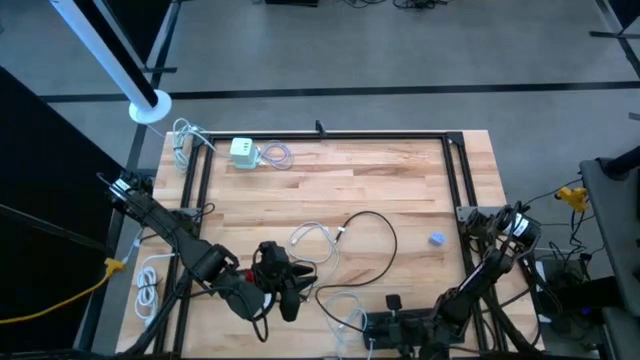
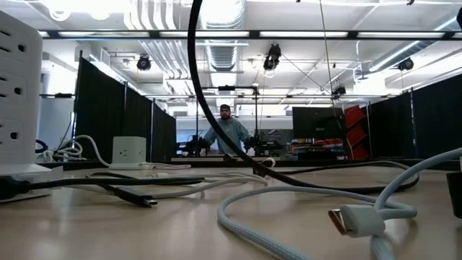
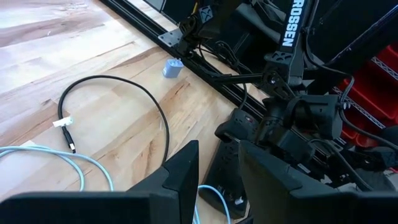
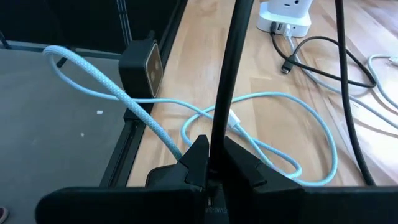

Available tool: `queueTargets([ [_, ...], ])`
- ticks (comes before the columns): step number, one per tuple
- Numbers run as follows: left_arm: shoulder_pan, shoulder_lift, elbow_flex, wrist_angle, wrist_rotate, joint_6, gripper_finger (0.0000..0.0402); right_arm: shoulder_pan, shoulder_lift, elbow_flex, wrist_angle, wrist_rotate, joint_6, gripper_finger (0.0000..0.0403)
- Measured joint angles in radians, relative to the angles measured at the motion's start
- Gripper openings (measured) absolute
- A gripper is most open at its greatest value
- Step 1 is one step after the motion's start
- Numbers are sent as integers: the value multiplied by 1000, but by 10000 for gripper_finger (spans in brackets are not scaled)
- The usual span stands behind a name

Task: Insert USB
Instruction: Insert the black charger cable into the black outlet extension

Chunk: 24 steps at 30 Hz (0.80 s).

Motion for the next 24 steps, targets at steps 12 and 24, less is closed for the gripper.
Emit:
queueTargets([
  [12,1,0,0,0,0,6,103,18,-24,0,-74,-15,28,14],
  [24,2,0,0,-1,0,7,103,2,-19,-1,-111,-68,6,14],
])
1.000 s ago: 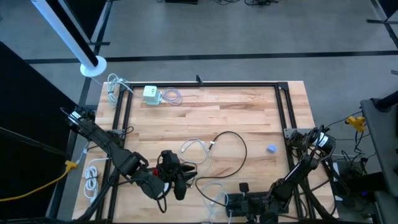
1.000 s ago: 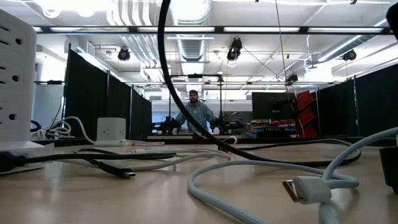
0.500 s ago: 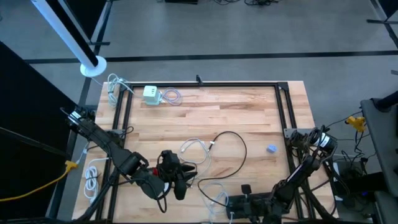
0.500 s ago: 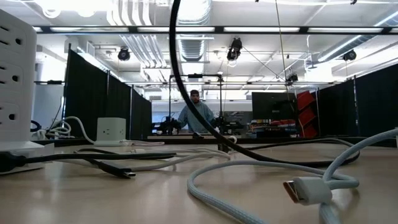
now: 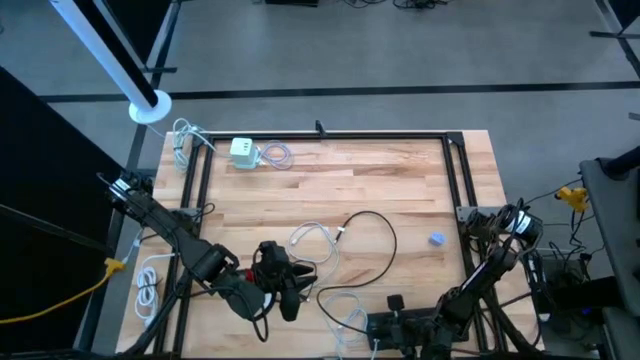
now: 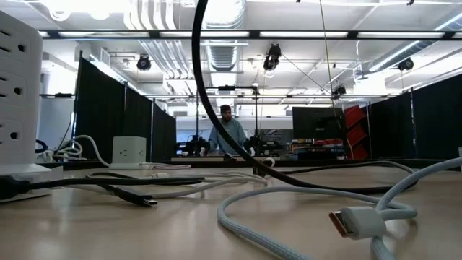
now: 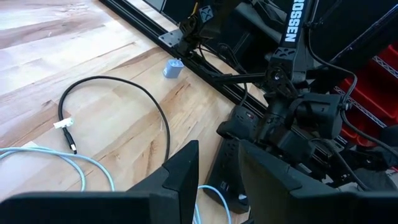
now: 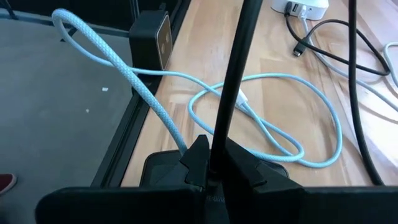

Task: Insert USB
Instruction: Insert the black charger cable into the black outlet extension, then insert the purple charger cable into the purple charger adapter

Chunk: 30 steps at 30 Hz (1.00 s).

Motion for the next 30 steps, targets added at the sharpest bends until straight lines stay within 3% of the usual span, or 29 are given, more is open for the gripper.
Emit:
queueTargets([
  [15,1,-6,0,-1,0,7,103,-9,7,0,-19,-27,-30,15],
  [23,10,-44,0,-36,-23,35,103,-34,-20,-5,-66,-46,-56,144],
  [30,10,-51,0,-43,-25,35,103,-63,-190,-3,-185,-30,-182,226],
])
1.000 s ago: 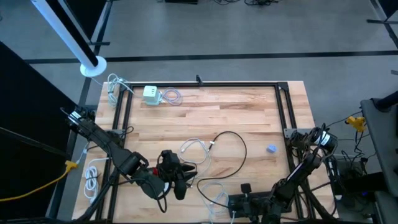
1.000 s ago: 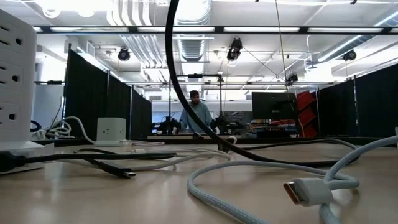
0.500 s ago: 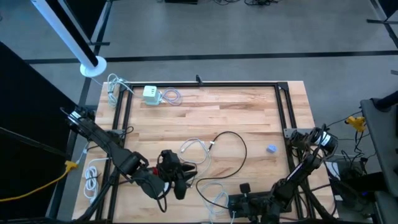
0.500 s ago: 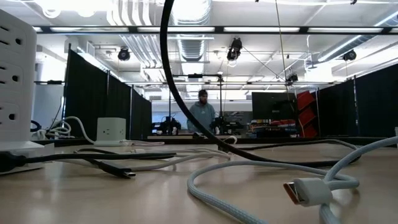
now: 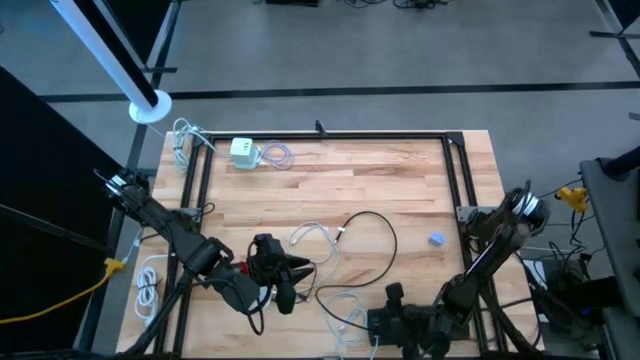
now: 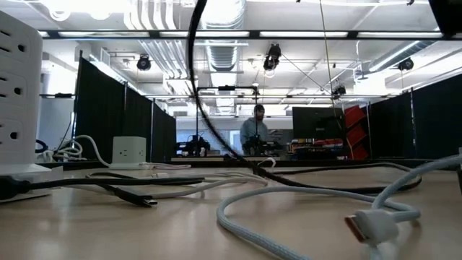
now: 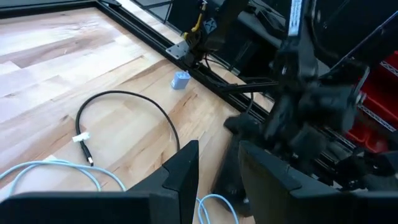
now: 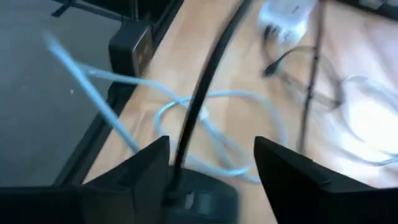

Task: Insert USB
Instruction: Insert the purple charger cable into the purple charger adapter

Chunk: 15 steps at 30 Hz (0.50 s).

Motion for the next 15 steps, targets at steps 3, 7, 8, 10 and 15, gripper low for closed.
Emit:
queueTargets([
  [3,0,0,0,-2,0,-8,103,-8,-82,0,-114,7,-4,244],
  [7,0,0,0,1,-1,-19,103,-11,-184,0,-282,9,36,256],
  [8,0,0,0,6,-2,-26,103,-10,-208,0,-330,7,60,257],
  [10,0,0,0,23,-2,-33,103,-9,-263,0,-412,7,125,258],
  [15,1,0,0,40,-80,-9,103,-27,-408,1,-630,6,423,248],
])
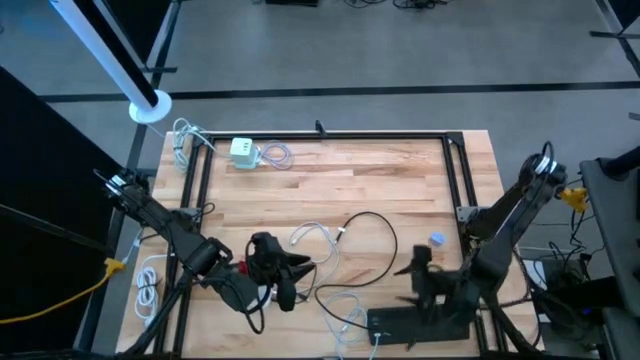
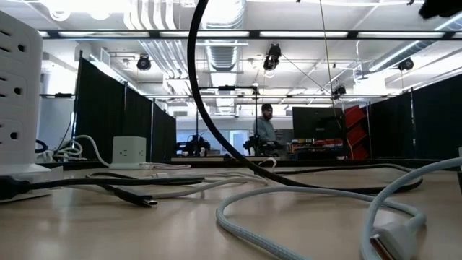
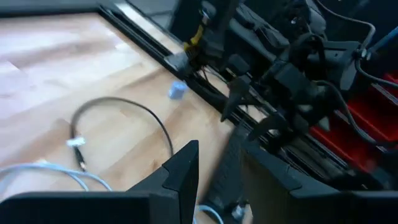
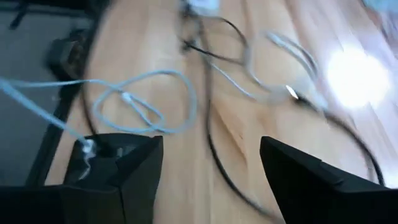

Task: Insert USB
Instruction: Insert the purple charger cable into the purple charger adapter

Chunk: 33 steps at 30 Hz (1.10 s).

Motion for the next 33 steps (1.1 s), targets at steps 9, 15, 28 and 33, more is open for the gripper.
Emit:
queueTargets([
  [9,97,-6,0,2,-116,195,102,-178,-115,0,-484,-260,416,234],
  [15,311,-10,0,24,363,414,80,-427,-97,0,-605,-497,239,259],
  [28,700,-78,0,-188,710,958,65,-1069,151,-2,-774,-781,-324,301],
  [33,808,-135,0,-316,860,1059,64,-1097,267,-2,-772,-937,-369,308],
])
